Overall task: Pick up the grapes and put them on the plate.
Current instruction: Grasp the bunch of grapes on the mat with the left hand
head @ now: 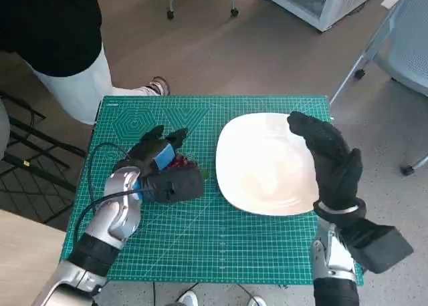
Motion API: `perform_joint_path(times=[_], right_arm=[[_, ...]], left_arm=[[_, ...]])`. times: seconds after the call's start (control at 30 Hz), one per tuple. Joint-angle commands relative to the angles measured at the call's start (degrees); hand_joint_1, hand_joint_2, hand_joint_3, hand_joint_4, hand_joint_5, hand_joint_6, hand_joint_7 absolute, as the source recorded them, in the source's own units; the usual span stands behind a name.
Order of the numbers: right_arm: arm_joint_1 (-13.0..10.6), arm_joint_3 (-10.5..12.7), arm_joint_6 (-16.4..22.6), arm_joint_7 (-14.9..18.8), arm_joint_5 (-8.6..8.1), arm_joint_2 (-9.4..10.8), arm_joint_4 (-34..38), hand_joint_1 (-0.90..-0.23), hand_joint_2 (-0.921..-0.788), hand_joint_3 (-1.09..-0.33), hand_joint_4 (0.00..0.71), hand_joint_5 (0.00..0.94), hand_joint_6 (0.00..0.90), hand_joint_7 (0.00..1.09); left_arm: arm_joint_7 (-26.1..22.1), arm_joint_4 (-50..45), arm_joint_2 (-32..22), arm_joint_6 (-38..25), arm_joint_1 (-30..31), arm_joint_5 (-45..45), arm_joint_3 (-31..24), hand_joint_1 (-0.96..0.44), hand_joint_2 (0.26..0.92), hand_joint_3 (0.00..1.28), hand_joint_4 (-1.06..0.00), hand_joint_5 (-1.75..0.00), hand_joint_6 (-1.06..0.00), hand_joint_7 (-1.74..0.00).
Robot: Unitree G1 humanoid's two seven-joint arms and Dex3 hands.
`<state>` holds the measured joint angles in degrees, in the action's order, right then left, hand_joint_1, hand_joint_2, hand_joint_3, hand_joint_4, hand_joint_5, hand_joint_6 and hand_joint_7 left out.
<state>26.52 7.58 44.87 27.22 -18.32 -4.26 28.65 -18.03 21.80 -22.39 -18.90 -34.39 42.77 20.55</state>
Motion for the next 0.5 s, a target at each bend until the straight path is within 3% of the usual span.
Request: perform_joint_path(times=[0.03,0.5], right_arm=[[-1.2,0.2,-0.6,-0.2,-0.26,0.3,0.2,-0.661,-0.921,-0.765,0.457,0.001,0.009,0.49],[-1.0,0.3,-0.5,-0.3,-0.06,0.6,0.5,-0.657,-0.921,-0.764,0.456,0.001,0.01,0.49]], left_arm=[[-0.3,1.0,-0.2,-0.5,-1.0,-0.1,0.7,-0.28,0.709,0.0,0.0,0.0,-0.21,0.0],[0.4,6.2,0.2,-0.4,-2.6,-1.2,1.0,-0.25,0.708,0.0,0.0,0.0,-0.2,0.0]])
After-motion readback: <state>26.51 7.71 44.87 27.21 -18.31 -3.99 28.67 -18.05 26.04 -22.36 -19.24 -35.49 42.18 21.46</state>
